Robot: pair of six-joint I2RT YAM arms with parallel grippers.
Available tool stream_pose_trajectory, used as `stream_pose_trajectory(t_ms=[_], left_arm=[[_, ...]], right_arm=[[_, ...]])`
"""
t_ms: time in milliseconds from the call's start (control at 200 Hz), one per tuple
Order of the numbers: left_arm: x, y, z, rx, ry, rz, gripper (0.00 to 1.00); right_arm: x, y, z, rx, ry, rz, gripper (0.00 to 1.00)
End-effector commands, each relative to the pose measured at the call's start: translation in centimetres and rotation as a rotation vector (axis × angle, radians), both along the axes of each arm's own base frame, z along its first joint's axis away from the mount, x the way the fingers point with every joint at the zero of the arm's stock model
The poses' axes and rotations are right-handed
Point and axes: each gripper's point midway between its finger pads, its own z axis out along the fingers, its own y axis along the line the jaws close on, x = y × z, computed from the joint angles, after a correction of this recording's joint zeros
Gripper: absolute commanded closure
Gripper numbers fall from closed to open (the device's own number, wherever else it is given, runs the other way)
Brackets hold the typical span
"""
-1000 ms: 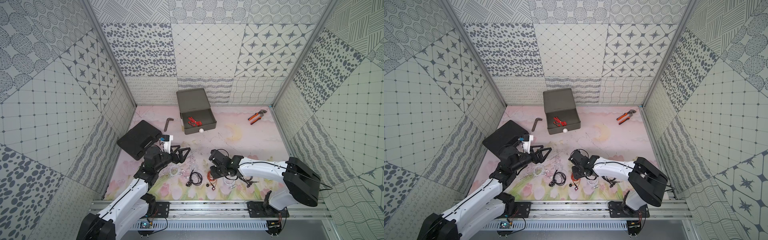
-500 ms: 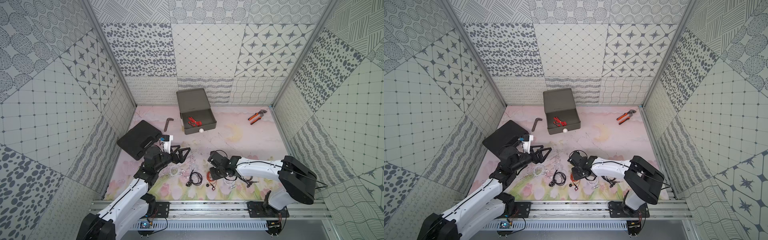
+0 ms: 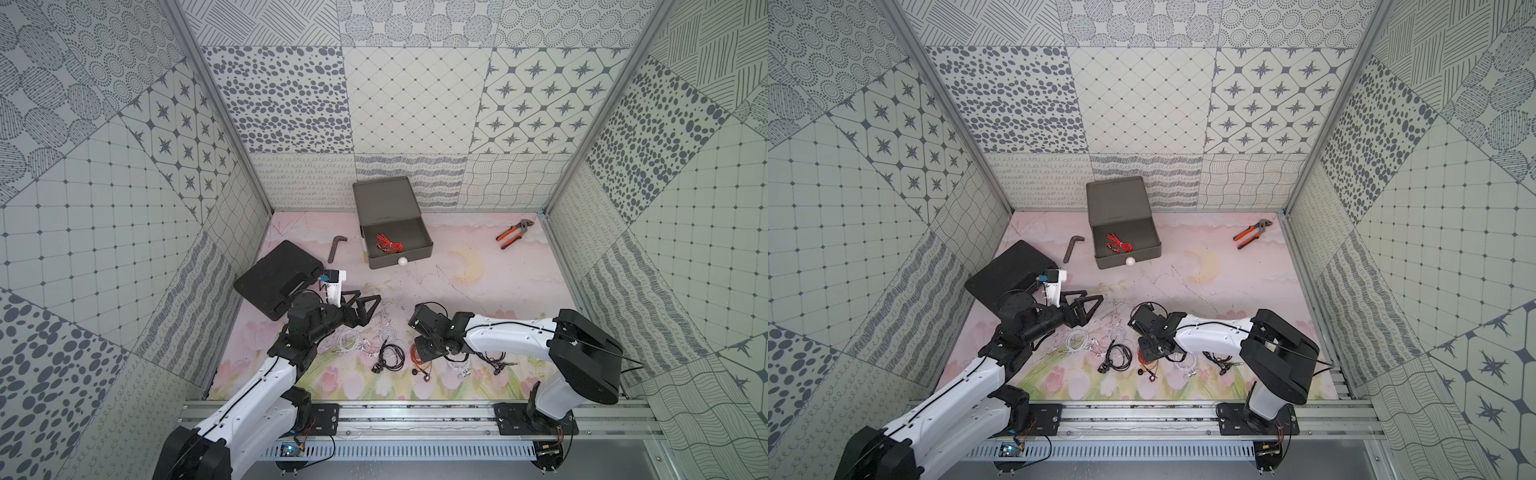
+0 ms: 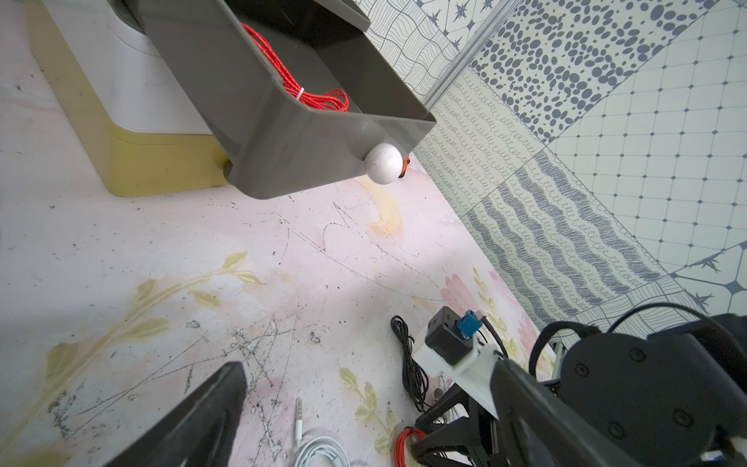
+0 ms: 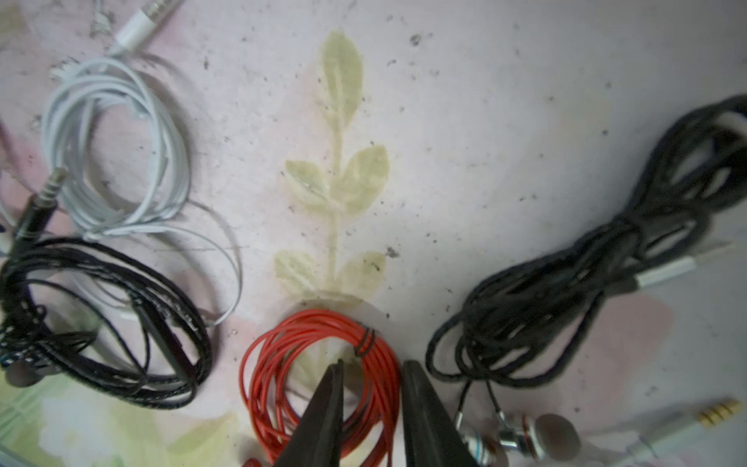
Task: Place the wired earphones into the drawer by color
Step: Pick up the wired earphones from the center of the board.
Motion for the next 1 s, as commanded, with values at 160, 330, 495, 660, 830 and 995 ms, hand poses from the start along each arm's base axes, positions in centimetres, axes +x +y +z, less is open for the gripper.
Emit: stream_pose_trajectory(t_ms=[160,330,495,660,830,995], left_arm=[[0.3,0.0,1.0,0.01,-0.044,0.003,0.01],[0.3,0.0,1.0,0.01,-0.046,0.001,0.01],[0.3,0.0,1.0,0.011,-0.046,0.002,0.01],[0.3,0.0,1.0,0.01,-0.045,0.002,0.01],[0.3,0.0,1.0,0.01,-0.047,0.004,0.01],[0.3,0.1,1.0,0.011,-0.047,0.007,0.01]], right_arm=[[0.4,0.1,-0.3,-0.035,-0.021,0.004,0.81],[0.4,0.1,-0.1,-0.033,-0.024,0.005,0.91],[0.4,0.1,0.0,-0.03,-0.028,0.006,1.0],[0.7,0.2,0.9,-0.014,-0.048,0.003,1.0],[1.1,0.4,2.8,0.012,-0.087,0.005,1.0],[1.6,0.3,5.8,0.044,-0.136,0.007,1.0]])
